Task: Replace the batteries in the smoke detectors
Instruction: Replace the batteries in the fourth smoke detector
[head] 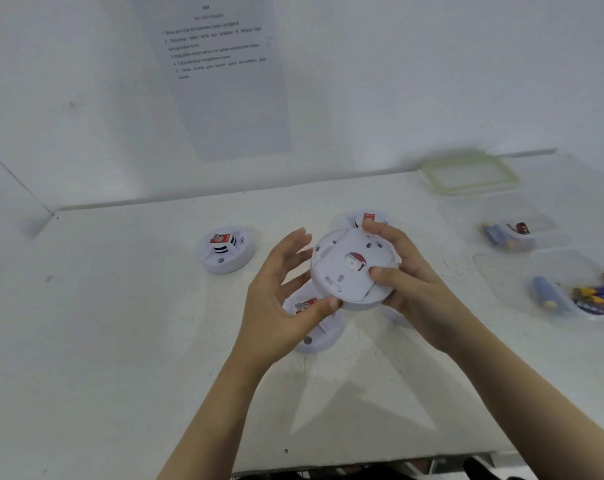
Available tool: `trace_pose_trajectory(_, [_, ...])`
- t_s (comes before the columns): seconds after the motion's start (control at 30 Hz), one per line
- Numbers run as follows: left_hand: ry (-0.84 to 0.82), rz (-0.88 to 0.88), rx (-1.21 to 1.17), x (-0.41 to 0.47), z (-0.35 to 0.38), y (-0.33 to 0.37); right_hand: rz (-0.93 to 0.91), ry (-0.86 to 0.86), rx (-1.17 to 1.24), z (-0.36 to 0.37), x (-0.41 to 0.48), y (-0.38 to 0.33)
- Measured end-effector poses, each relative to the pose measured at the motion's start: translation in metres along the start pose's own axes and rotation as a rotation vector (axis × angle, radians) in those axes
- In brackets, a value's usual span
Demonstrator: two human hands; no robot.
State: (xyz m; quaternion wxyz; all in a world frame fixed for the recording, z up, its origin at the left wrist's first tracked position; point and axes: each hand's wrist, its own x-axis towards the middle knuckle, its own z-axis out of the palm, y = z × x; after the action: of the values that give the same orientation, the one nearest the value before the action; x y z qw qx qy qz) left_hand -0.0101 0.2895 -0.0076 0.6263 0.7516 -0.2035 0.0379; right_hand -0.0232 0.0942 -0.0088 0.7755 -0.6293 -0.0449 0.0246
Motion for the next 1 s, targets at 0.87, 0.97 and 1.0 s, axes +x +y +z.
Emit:
trace_pose_trajectory(0.87, [-0.035,0.090,0.166,0.020,0.117,0.014,-0.022,-0.123,-0.313,-0.100,-0.028,-0.042])
trace_pose_trajectory(0.97, [-0.043,0.099,0.171,0.019,0.118,0.016,-0.004,-0.150,-0.309,-0.106,-0.029,-0.045])
trace_pose_trajectory(1.0, [-0.047,0.099,0.172,0.019,0.119,0.018,0.001,-0.164,-0.315,-0.109,-0.029,-0.046])
